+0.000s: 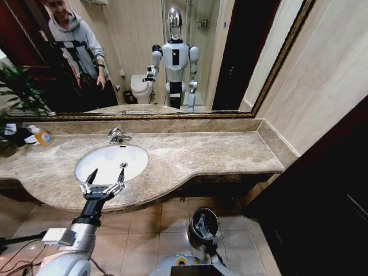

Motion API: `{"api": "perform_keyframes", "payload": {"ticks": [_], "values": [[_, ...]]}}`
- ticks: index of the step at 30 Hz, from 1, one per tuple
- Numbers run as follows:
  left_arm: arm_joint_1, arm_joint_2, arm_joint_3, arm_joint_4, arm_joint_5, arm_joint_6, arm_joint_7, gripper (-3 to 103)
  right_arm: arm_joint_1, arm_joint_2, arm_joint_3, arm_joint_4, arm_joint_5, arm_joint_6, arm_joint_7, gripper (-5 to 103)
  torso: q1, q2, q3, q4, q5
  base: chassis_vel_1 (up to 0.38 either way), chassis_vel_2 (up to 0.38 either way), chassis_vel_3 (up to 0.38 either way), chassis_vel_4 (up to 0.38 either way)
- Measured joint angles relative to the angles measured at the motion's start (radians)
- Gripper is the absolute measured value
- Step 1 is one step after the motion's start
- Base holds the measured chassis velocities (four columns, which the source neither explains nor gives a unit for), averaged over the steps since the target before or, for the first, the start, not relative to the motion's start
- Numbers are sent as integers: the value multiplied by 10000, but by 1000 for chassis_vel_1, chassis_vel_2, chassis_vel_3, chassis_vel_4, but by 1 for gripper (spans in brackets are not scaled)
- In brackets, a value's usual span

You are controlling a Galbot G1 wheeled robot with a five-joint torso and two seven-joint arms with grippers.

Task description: Pick up the trash from the sink and place it in the trash bin.

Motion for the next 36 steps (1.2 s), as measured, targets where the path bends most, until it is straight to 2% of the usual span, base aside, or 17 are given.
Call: {"api": "perform_keyframes", "payload": {"ticks": [3,6,7,9,10,11,12,14,15,16,18,22,25,26,29,33,36], "values": [[0,0,0,0,0,0,0,100,-312,96,78,-102,537,-81,244,100,0,0,2,-4,3,0,0,0,0],[0,1,0,0,0,0,0,100,-1623,-151,673,1674,956,171,229,100,0,0,0,-1,7,0,0,0,0],[0,1,0,0,0,0,0,100,-1623,-151,673,1674,956,171,229,100,0,0,0,-1,7,0,0,0,0],[0,1,0,0,0,0,-1,100,-2566,-626,744,3760,1376,304,-121,100,0,0,2,-8,-4,0,0,0,0],[-1,1,0,0,0,0,2,100,-2950,-961,773,5168,1661,416,-426,100,-1,0,0,-4,2,0,0,0,0],[0,0,1,0,0,0,1,100,-3169,-1199,827,6029,1937,433,-768,100,-2,1,-1,3,7,0,0,0,0],[0,0,1,0,0,0,1,100,-3169,-1199,827,6029,1937,433,-768,100,-2,1,-1,3,7,0,0,0,0],[0,0,0,0,0,0,0,100,-3851,-1812,1120,8708,3050,-298,-1813,100,1,0,1,1,-2,0,0,0,0],[0,0,1,0,0,0,5,100,-4058,-1979,1183,9526,3400,-617,-2078,100,1,0,1,2,1,0,0,0,0],[0,0,1,0,0,0,5,100,-4058,-1979,1183,9526,3400,-617,-2078,100,1,0,1,2,1,0,0,0,0],[0,0,1,0,0,0,1,100,-4680,-2385,1269,11525,3992,-1428,-2395,100,2,0,2,0,-1,0,0,0,0],[0,0,1,0,0,0,0,100,-5141,-2557,1411,13037,3840,-2028,-2369,100,1,0,1,1,3,0,0,0,0],[0,0,0,0,0,0,0,100,-5598,-2393,2105,14904,3213,-3064,-2509,100,1,0,1,0,1,0,0,0,0],[0,0,0,0,0,0,0,100,-5598,-2393,2105,14904,3213,-3064,-2509,100,1,0,1,0,1,0,0,0,0],[0,0,0,0,0,0,0,100,-5921,-2247,2748,16854,3397,-3869,-3005,100,1,0,1,-1,-1,0,0,0,0],[0,0,0,0,0,0,0,100,-5850,-2333,2972,17814,3524,-4296,-3007,100,1,0,1,0,2,0,0,0,0],[0,0,0,0,0,0,0,100,-5789,-2368,3375,19017,4082,-5005,-3031,100,2,0,2,0,3,0,0,0,0]]}}
